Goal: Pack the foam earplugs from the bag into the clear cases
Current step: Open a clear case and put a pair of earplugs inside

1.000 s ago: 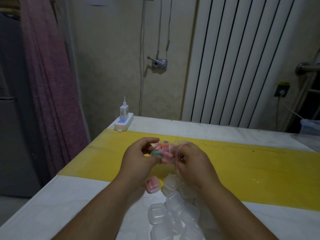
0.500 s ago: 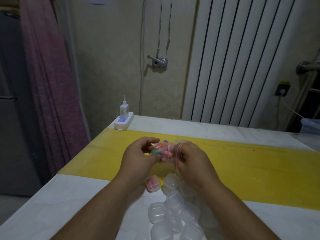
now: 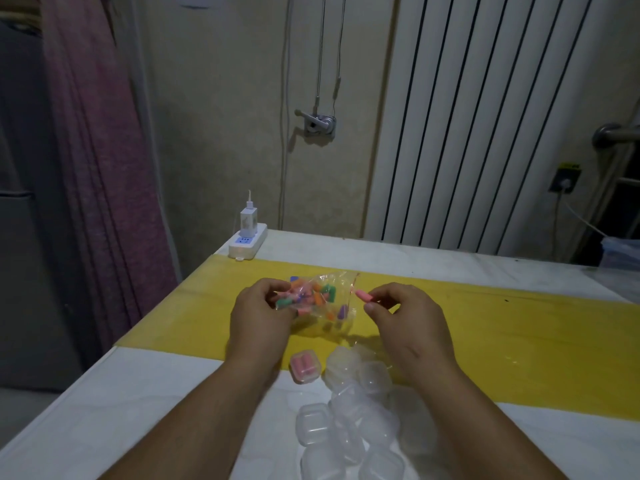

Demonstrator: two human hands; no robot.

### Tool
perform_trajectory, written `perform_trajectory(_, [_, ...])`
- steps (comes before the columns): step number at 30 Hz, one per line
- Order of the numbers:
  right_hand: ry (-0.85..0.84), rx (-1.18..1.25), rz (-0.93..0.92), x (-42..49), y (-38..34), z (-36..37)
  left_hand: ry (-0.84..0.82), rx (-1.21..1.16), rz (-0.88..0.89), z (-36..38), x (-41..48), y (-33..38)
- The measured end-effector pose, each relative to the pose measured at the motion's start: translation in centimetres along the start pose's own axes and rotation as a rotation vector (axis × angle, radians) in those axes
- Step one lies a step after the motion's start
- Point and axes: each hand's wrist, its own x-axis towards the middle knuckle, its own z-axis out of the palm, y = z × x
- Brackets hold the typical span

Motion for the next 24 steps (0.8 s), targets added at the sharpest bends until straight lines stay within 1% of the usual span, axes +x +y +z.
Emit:
perform_trajectory(4, [-0.024, -0.028, 0.043, -0.5, -0.1, -0.6, -0.108, 0.191, -0.009, 0.6, 0.4, -1.0])
perform_trajectory(5, [-0.042, -0.019, 0.041, -0.6, -0.1, -0.8, -0.114, 0.275, 0.005, 0.6, 0.3, -1.0])
perform_trajectory(7, [-0.101, 0.046, 0.033, -0.9, -0.3, -1.1, -0.059, 0.435, 0.071, 0.4, -0.2, -0.2])
perform_trajectory(8, [-0.131, 0.088, 0.023, -1.1, -0.5, -1.2, -0.030, 0.399, 0.115, 0.4, -0.6, 0.4])
perform_trajectory(9, [-0.154, 0.122, 0.010, -1.2, -0.6, -1.2, -0.024, 0.278, 0.158, 0.4, -0.9, 0.9])
perform_trajectory(10, [-0.169, 0.143, -0.005, -1.3, -0.8, -1.3, -0.065, 0.117, 0.184, 0.3, -1.5, 1.5])
perform_trajectory(11, [-0.180, 0.160, -0.022, -1.4, -1.1, -1.4, -0.144, -0.027, 0.192, 0.2, -1.9, 2.1])
perform_trajectory(12, [-0.191, 0.174, -0.038, -1.5, -1.3, -1.4, -0.229, -0.133, 0.189, 0.1, -2.3, 2.5])
perform_trajectory(13, [-0.205, 0.182, -0.049, -1.5, -1.4, -1.4, -0.296, -0.185, 0.188, 0.2, -2.5, 2.6])
perform_trajectory(15, [-0.228, 0.175, -0.050, -1.6, -1.6, -1.4, -0.368, -0.184, 0.204, 0.2, -2.6, 2.7])
perform_trajectory(17, [-0.233, 0.189, -0.025, -1.6, -1.6, -1.3, -0.400, -0.153, 0.219, 0.4, -2.7, 2.6])
perform_trajectory(20, [-0.205, 0.291, 0.051, -1.8, -1.7, -1.1, -0.370, -0.139, 0.199, 0.6, -2.6, 2.5])
perform_trajectory(22, [-0.175, 0.390, 0.100, -1.8, -1.8, -1.2, -0.343, -0.221, 0.129, 0.6, -2.4, 2.4])
perform_trajectory(24, [-0.145, 0.396, 0.100, -1.8, -1.9, -1.3, -0.334, -0.305, 0.061, 0.5, -2.3, 2.5])
